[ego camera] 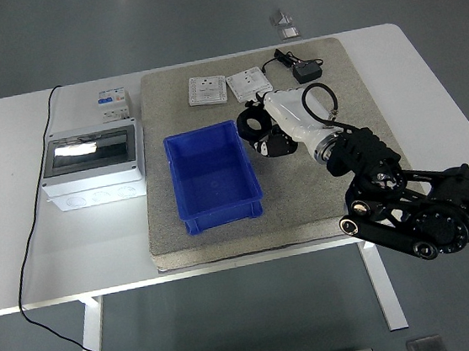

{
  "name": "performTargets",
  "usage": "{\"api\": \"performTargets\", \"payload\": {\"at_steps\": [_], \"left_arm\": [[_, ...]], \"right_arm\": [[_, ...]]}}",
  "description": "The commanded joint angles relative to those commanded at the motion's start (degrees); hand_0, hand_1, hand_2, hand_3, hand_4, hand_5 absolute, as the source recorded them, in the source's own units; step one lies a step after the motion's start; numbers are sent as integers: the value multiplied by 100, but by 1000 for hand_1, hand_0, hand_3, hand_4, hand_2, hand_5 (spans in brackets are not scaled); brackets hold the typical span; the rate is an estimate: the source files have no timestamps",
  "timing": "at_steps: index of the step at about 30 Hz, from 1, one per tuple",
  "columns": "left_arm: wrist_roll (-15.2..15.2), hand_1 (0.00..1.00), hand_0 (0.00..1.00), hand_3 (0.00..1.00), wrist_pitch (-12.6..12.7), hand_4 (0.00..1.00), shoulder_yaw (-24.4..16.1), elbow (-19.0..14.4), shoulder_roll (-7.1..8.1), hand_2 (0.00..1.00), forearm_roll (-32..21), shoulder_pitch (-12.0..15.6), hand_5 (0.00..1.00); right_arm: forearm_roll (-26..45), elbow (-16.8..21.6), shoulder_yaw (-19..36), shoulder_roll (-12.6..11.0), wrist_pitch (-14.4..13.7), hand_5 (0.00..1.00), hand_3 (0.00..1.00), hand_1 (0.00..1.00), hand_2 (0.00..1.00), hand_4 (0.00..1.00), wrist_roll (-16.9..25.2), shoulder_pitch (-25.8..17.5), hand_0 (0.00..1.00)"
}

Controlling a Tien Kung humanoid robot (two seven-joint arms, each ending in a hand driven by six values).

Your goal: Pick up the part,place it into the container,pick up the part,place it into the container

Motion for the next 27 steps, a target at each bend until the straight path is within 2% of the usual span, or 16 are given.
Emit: {"api": "performTargets", "payload": {"at_steps": [1, 6, 7, 12, 13, 18, 19, 23, 27], "left_arm": [[4, 713, 702, 661, -2, 828, -8, 0, -2, 745, 17, -2, 677], [-11, 713, 702, 661, 7, 828, 3, -4, 1, 745, 7, -9, 677], [-12, 712, 703, 660, 8, 828, -3, -7, -1, 745, 19, -11, 678], [-5, 712, 703, 660, 3, 828, -31, -16, -11, 745, 79, -22, 678], [-7, 711, 702, 662, 4, 828, -32, -17, -11, 742, 79, -22, 679], [19, 711, 702, 662, 3, 828, -85, -30, -14, 742, 153, -23, 679], [29, 711, 698, 662, -1, 827, -100, -32, -15, 740, 178, -26, 680], [47, 711, 698, 662, -8, 827, -123, -35, -20, 740, 215, -28, 680], [45, 709, 697, 663, -7, 827, -119, -33, -23, 739, 208, -24, 682]], "right_arm": [[112, 23, -142, 60, 20, 2, 596, 334, 545, 185, 132, 64, 677], [218, -32, -628, 203, 557, 2, 596, 334, 545, 185, 474, 179, 677], [183, -55, -640, 216, 606, 41, 646, 490, 635, 385, 498, 178, 684], [-41, -227, -563, 265, 728, 41, 646, 490, 635, 385, 473, 168, 684], [-65, -249, -551, 270, 730, 310, 866, 929, 937, 750, 456, 168, 963], [-156, -314, -535, 288, 678, 310, 866, 929, 937, 750, 377, 174, 963], [-149, -316, -537, 289, 693, 309, 962, 998, 998, 793, 370, 175, 998], [-75, -331, -538, 290, 788, 309, 962, 998, 998, 793, 356, 170, 998], [37, -323, -490, 263, 750, 316, 972, 998, 998, 830, 383, 142, 998]]}}
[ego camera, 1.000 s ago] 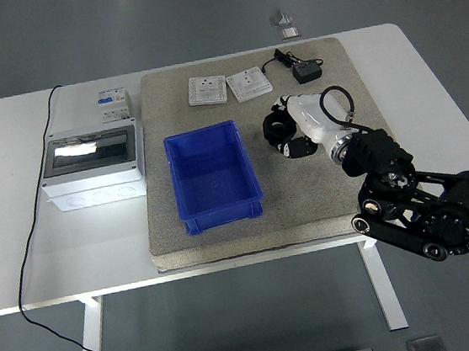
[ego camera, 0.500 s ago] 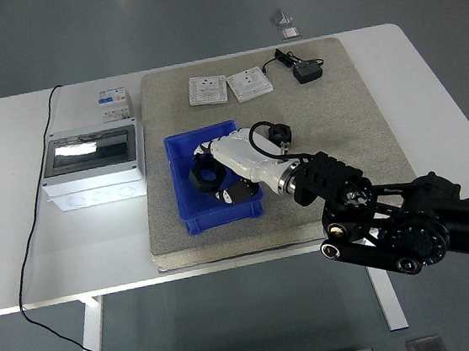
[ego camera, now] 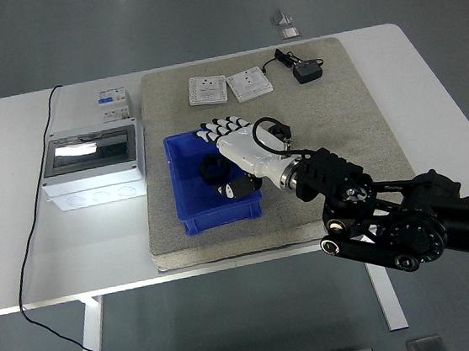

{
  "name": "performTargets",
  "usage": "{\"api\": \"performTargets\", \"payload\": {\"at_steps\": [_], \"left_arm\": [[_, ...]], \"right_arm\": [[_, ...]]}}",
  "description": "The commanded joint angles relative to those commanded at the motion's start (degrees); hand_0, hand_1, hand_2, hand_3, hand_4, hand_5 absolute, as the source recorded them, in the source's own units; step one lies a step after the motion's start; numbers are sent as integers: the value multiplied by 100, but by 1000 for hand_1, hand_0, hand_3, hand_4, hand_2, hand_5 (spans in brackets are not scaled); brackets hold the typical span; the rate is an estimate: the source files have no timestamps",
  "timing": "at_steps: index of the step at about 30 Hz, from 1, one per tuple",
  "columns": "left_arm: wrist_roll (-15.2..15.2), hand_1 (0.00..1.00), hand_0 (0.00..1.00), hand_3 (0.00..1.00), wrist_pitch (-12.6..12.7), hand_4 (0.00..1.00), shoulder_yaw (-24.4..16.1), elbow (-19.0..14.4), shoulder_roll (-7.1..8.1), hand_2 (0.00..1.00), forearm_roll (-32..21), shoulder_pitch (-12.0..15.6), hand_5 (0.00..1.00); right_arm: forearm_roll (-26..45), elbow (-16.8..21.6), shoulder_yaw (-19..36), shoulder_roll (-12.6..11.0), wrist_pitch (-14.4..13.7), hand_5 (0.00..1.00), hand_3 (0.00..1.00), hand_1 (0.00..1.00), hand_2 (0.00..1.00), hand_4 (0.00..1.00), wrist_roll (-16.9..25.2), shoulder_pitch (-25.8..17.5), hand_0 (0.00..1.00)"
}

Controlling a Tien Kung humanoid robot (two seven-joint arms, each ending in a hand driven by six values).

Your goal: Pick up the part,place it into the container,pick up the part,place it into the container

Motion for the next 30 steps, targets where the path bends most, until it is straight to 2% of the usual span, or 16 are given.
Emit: {"api": "performTargets", "payload": {"at_steps": [3, 4, 6, 9, 10, 11, 16, 21, 26, 30], "left_arm": [[-15, 709, 697, 663, 9, 827, 21, 3, -13, 739, -31, -5, 682], [-20, 708, 697, 662, 10, 828, 28, 3, -15, 739, -39, -8, 681], [-29, 708, 697, 662, 13, 828, 40, 4, -11, 739, -55, -8, 681], [-28, 708, 697, 662, 13, 828, 28, 3, -1, 739, -40, -9, 681], [-25, 707, 696, 661, 10, 828, 22, 3, 1, 737, -25, -15, 682], [-22, 707, 696, 661, 7, 828, 17, 2, 3, 737, -14, -20, 682], [-14, 706, 696, 661, -13, 828, -5, 2, 26, 737, 27, -56, 681], [-39, 706, 696, 661, -40, 828, 11, 13, 50, 737, 54, -120, 681], [-101, 706, 694, 660, -33, 828, 54, 24, 76, 736, -17, -143, 678], [-132, 705, 695, 659, -40, 828, 86, 30, 78, 735, -22, -174, 678]], "right_arm": [[291, 41, 199, -130, -210, 316, 972, 998, 998, 830, 137, 6, 998], [356, 22, 307, -189, -293, 362, 944, 979, 983, 854, 140, 19, 998], [448, -103, 563, -297, -348, 362, 944, 979, 983, 854, 101, 77, 998], [551, -470, 944, -274, -68, 362, 944, 979, 983, 854, -101, 272, 998], [622, -630, 1040, -227, 57, 368, 886, 939, 932, 852, -156, 358, 989], [678, -739, 1050, -185, 125, 368, 886, 939, 932, 852, -181, 417, 989], [1237, -1527, 535, 264, 354, 376, 861, 917, 917, 852, -174, 795, 977], [1943, -2360, -112, 688, 230, 376, 861, 917, 917, 852, 58, 904, 977], [2704, -3127, -743, 721, 109, 377, 844, 898, 903, 855, 185, 865, 960], [3061, -3652, -940, 721, 225, 376, 847, 906, 902, 858, 136, 882, 958]]}}
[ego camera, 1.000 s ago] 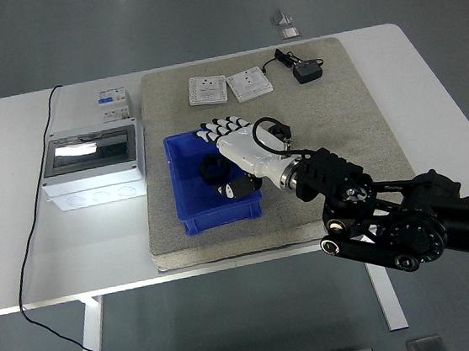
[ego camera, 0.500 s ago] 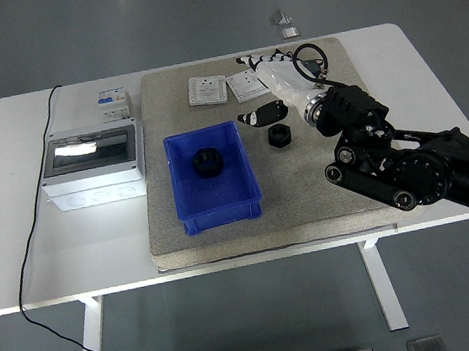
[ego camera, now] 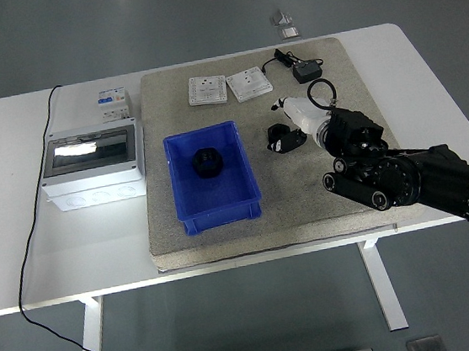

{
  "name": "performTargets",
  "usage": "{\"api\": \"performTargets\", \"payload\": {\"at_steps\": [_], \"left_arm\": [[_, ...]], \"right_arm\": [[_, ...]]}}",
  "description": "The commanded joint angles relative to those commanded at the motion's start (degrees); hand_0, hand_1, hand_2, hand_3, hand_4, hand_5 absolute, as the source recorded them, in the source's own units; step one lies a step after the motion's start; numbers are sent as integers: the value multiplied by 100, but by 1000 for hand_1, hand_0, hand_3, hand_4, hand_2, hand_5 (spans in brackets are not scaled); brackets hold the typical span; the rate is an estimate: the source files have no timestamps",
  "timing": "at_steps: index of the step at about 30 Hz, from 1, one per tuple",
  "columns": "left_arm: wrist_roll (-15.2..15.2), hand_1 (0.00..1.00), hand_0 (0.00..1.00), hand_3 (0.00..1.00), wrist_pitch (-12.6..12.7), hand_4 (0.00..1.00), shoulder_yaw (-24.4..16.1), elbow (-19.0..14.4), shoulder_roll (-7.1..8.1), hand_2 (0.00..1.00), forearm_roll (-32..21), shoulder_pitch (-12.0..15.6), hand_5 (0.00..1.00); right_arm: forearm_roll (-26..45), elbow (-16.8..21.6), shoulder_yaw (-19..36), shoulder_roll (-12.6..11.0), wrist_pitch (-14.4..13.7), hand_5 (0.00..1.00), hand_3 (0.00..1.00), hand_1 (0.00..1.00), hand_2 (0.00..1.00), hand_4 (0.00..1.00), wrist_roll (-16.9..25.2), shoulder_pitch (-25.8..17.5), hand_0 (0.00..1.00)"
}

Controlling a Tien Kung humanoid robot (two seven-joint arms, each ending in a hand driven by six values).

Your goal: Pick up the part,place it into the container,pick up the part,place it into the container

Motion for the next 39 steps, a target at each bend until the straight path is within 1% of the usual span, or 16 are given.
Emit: {"api": "performTargets", "payload": {"at_steps": [1, 3, 7, 10, 13, 19, 23, 27, 28, 29, 33, 34, 39], "left_arm": [[-5, 705, 695, 659, -2, 828, 5, 1, 0, 735, 3, -8, 678], [-12, 705, 695, 659, -5, 828, 9, 2, 1, 735, 6, -16, 678], [-21, 705, 693, 662, -10, 828, 14, 5, -4, 735, 12, -25, 676], [-26, 706, 693, 664, -11, 827, 14, 6, -6, 735, 15, -22, 674], [-30, 706, 693, 664, -7, 827, 16, 7, -7, 735, 9, -13, 674], [-36, 705, 693, 664, -4, 827, 18, 9, -8, 735, 8, -4, 671], [-42, 705, 692, 662, -6, 828, 26, 10, -5, 734, 8, 1, 667], [-60, 705, 692, 662, -6, 828, 44, 16, -5, 734, -4, 2, 667], [-61, 705, 692, 658, -6, 829, 41, 17, -5, 734, 0, 1, 664], [-60, 705, 692, 658, -8, 829, 34, 18, -5, 734, 11, 0, 664], [-52, 705, 692, 658, -6, 829, -13, 22, -9, 734, 69, -3, 664], [-55, 705, 692, 656, -2, 829, -21, 23, -9, 735, 78, -2, 664], [-50, 705, 692, 656, 4, 829, -74, 22, -10, 735, 150, 2, 664]], "right_arm": [[-24, -127, 39, 0, 59, 376, 847, 906, 902, 858, -22, 13, 958], [-91, -233, 103, 0, 134, 376, 847, 906, 902, 858, -48, 32, 958], [-240, -244, 215, 0, 234, 377, 849, 906, 900, 858, -77, 59, 954], [-364, -135, 253, 0, 303, 378, 849, 905, 900, 861, -88, 66, 952], [-478, 63, 223, 0, 366, 378, 849, 905, 900, 861, -100, 59, 952], [-742, 384, 204, 0, 603, 385, 851, 907, 899, 858, -145, 25, 953], [-817, 470, 171, 0, 709, 388, 839, 906, 890, 850, -190, 23, 950], [-904, 502, 189, 0, 877, 388, 839, 906, 890, 850, -275, 4, 950], [-936, 507, 196, 0, 914, 370, 798, 874, 842, 840, -306, -4, 951], [-978, 515, 201, 0, 943, 370, 798, 874, 842, 840, -345, -14, 951], [-1093, 554, 175, 0, 998, 370, 798, 874, 842, 840, -480, -39, 951], [-1107, 572, 150, 0, 994, 347, 712, 806, 795, 827, -511, -46, 935], [-1100, 674, 14, 0, 881, 347, 712, 806, 795, 827, -592, -69, 935]]}}
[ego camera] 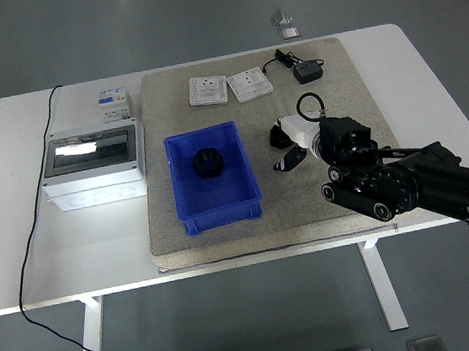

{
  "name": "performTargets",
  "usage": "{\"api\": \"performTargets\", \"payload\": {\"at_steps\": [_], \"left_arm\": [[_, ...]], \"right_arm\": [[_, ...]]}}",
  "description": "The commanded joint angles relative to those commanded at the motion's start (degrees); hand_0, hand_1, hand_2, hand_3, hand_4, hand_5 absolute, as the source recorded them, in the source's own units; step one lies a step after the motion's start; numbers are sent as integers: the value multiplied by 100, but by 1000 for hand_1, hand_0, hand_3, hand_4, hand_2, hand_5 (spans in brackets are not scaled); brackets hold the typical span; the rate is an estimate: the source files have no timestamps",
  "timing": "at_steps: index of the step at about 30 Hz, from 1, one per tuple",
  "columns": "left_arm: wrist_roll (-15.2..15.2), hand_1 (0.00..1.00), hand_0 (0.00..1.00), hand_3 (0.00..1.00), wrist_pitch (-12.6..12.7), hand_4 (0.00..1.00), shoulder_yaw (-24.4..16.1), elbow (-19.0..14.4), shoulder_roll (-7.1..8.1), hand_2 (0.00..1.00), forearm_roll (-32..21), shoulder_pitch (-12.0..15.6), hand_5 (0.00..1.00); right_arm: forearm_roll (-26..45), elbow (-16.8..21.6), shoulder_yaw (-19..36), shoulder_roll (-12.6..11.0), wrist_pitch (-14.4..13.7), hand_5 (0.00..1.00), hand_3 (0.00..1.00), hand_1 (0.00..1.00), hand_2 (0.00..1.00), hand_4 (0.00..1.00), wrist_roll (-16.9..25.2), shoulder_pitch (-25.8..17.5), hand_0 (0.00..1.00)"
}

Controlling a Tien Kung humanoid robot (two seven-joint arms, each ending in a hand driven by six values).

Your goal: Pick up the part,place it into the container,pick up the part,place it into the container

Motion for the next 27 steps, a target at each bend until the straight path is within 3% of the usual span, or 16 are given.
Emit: {"api": "performTargets", "payload": {"at_steps": [1, 6, 7, 9, 15, 27], "left_arm": [[5, 705, 692, 653, -1, 829, -15, -1, -2, 736, 24, -2, 664], [27, 705, 692, 653, 6, 829, -73, -7, -4, 736, 97, 9, 664], [30, 706, 691, 652, 8, 829, -80, -9, -4, 737, 105, 12, 663], [36, 706, 691, 652, 10, 829, -95, -12, -7, 737, 127, 17, 663], [46, 705, 691, 650, 30, 830, -142, -23, -10, 737, 171, 41, 663], [29, 705, 690, 645, 47, 829, -151, -30, -20, 737, 202, 45, 663]], "right_arm": [[0, 22, -29, 0, -29, 336, 687, 755, 761, 813, -14, -2, 917], [22, 170, -179, -2, -234, 336, 687, 755, 761, 813, -28, -30, 917], [38, 206, -212, -10, -300, 327, 665, 714, 728, 802, -11, -44, 868], [63, 283, -256, -55, -423, 327, 665, 714, 728, 802, 20, -85, 868], [-363, 700, 151, -432, -603, 329, 655, 701, 720, 801, 23, -348, 856], [-724, 955, 733, -742, -725, 290, 648, 692, 709, 767, 8, -493, 845]]}}
